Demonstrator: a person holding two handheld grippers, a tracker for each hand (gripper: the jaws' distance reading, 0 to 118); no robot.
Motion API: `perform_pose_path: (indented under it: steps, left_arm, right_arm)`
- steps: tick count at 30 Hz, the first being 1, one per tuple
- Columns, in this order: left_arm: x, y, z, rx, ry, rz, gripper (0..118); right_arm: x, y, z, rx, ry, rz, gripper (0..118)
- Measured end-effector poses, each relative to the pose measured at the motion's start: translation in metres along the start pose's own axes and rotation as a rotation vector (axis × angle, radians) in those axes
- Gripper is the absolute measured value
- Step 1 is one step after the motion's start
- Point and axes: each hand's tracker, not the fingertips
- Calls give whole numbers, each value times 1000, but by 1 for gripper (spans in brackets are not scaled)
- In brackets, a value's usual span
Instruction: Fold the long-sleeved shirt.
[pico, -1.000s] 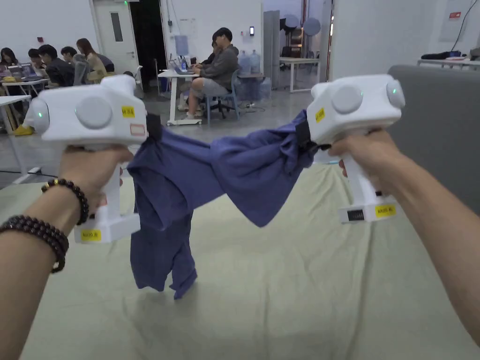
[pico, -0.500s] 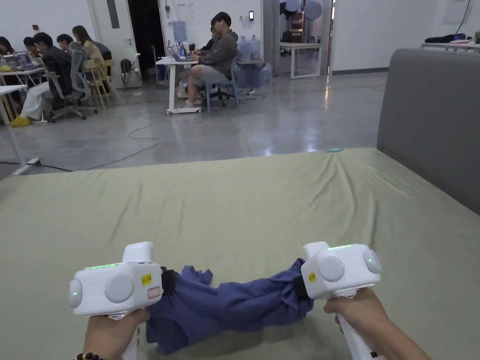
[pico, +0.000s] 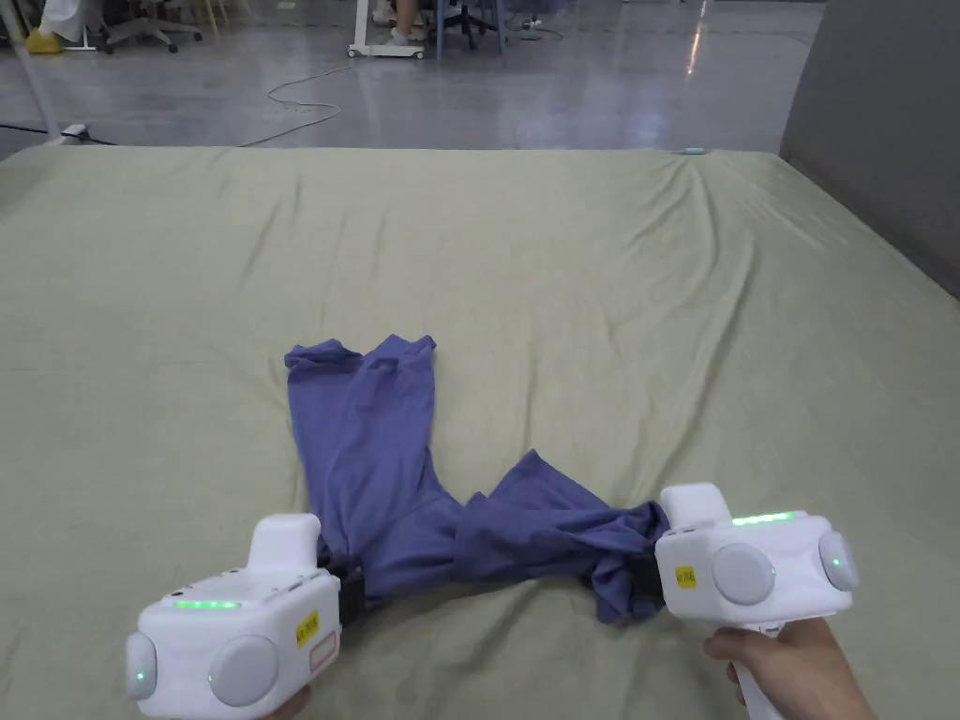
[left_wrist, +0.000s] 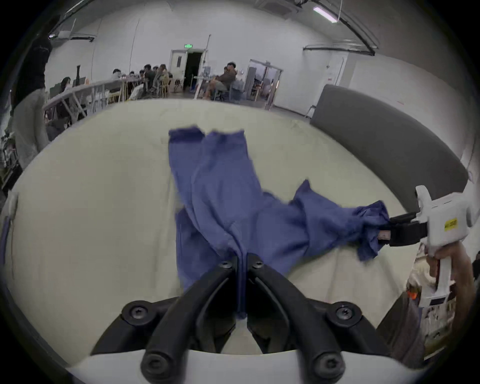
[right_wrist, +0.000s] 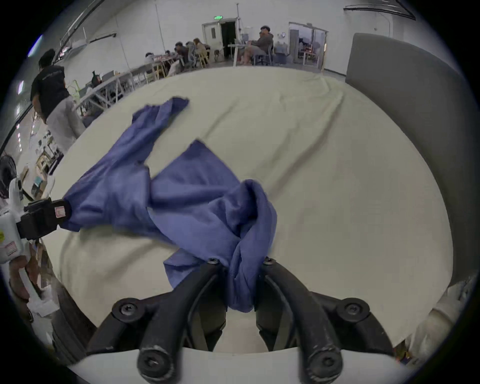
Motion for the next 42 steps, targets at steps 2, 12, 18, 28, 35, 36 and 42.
perform_pose_path:
  steps: [2, 12, 18, 28, 35, 36, 42]
  left_arm:
    - [-4, -8, -3, -16, -6, 20, 0]
    - [-7, 4, 75, 107, 6, 119, 111]
    - [-13, -8, 93, 120, 55, 152, 0]
    - [-8, -1, 37, 19, 1, 124, 114]
    - [-3, 3, -18, -60, 80, -8, 7]
    - [-3, 2, -21, -76, 23, 0, 6]
    - [-6, 7, -16, -68, 20, 39, 5]
  right_arm:
    - [1, -8, -7, -15, -1, -3, 27]
    - [3, -32, 90, 158, 39, -169, 48]
    - [-10, -47, 94, 115, 88, -154, 0]
    - [-15, -40, 95, 118, 101, -161, 0]
    - [-6, 0, 101, 147, 163, -152, 0]
    - [-8, 15, 102, 167, 166, -132, 0]
    - [-22, 131, 43, 157, 168, 36, 1]
